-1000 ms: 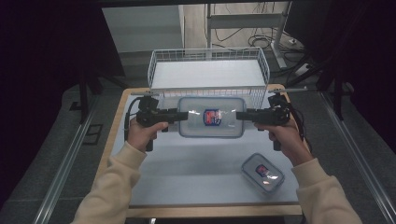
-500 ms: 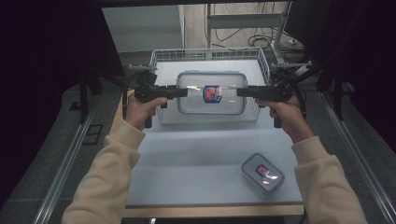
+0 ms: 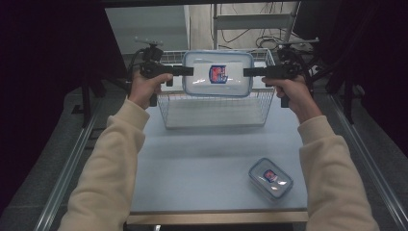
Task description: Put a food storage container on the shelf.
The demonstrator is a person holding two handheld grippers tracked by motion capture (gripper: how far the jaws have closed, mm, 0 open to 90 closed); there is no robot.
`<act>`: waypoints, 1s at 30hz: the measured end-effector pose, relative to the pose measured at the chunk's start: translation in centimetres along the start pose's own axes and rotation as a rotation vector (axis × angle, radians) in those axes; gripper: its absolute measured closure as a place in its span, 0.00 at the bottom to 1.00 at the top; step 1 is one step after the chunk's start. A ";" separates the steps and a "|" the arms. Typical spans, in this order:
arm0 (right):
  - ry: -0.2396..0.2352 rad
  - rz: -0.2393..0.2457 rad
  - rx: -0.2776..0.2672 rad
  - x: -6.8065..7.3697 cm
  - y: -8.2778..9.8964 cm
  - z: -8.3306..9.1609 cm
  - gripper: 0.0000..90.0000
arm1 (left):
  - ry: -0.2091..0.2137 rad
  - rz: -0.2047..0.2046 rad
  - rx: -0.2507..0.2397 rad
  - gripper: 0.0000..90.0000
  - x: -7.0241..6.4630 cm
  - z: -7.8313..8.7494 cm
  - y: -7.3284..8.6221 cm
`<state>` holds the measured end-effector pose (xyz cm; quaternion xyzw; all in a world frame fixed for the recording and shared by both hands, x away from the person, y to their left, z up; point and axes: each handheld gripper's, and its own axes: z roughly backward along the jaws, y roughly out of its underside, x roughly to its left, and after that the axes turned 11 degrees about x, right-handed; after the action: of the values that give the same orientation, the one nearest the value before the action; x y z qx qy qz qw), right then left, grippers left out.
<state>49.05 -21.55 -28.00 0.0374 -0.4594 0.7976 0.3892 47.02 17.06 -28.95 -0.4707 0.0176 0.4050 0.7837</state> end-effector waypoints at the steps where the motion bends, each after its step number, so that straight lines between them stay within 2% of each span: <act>1: -0.001 -0.006 0.003 -0.2 -0.4 -0.1 0.56 | 0.000 0.001 0.002 0.56 0.3 -0.1 -0.2; 11: -0.005 -0.044 0.030 -2.4 -2.4 -2.2 0.56 | 0.018 0.059 0.017 0.55 3.4 -1.3 -0.9; 15: -0.006 -0.077 0.028 -2.9 -3.1 -2.7 0.55 | 0.024 0.084 0.011 0.55 4.0 -1.5 -1.2; 17: -0.001 -0.098 0.030 -3.2 -3.5 -3.0 0.54 | 0.033 0.128 -0.002 0.54 4.4 -1.8 -1.6; 18: -0.001 -0.098 0.030 -3.2 -3.5 -3.0 0.54 | 0.033 0.128 -0.002 0.54 4.4 -1.8 -1.6; 19: -0.006 -0.134 0.022 -3.6 -3.7 -3.3 0.53 | 0.027 0.144 -0.007 0.53 4.6 -2.1 -1.8; 22: -0.019 -0.186 0.009 -4.2 -3.9 -3.7 0.53 | 0.042 0.186 -0.017 0.51 5.2 -2.6 -2.0; 23: -0.019 -0.186 0.009 -4.2 -3.9 -3.7 0.53 | 0.042 0.186 -0.017 0.51 5.2 -2.6 -2.0; 24: -0.017 -0.212 0.004 -4.5 -4.0 -4.0 0.52 | 0.057 0.210 -0.018 0.50 5.8 -2.8 -2.1; 27: -0.010 -0.249 -0.005 -4.9 -4.1 -4.3 0.51 | 0.085 0.251 -0.029 0.49 6.6 -3.3 -2.1; 30: 0.012 -0.278 -0.008 -5.1 -4.3 -4.7 0.49 | 0.082 0.274 -0.032 0.45 7.1 -3.7 -2.2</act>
<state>56.78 -19.79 -29.78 0.0943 -0.4507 0.7342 0.4989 54.49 18.17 -32.34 -0.4927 0.1072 0.4886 0.7120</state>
